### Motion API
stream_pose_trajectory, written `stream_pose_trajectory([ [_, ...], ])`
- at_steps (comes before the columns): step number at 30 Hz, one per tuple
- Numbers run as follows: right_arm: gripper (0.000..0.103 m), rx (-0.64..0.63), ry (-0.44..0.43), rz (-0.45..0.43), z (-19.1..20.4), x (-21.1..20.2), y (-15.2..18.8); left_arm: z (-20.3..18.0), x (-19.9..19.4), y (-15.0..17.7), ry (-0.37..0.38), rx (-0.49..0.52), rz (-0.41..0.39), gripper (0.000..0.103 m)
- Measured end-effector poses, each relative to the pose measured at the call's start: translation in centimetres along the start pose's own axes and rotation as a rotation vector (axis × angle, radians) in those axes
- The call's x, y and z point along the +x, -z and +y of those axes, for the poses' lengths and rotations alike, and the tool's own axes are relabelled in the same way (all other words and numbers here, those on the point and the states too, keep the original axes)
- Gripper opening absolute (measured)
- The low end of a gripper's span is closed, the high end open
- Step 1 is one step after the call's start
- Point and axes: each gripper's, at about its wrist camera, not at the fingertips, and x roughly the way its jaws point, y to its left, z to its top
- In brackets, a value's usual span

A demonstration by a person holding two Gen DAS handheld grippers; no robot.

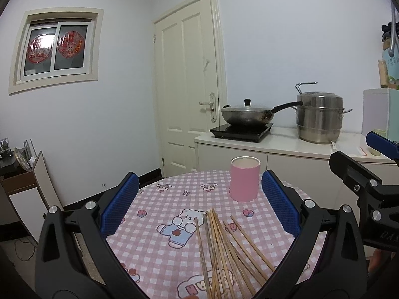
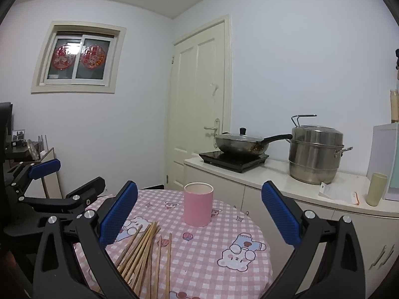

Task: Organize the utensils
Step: 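Move both tools down toward the pile of wooden chopsticks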

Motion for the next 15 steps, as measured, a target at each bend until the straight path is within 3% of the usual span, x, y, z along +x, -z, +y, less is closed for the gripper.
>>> stream_pose_trajectory([
  [15,0.096,0.034,-0.015,0.160,-1.3,5.4,-0.7,1.5,4.9,-0.9,0.023,-0.025,0.136,0.097],
])
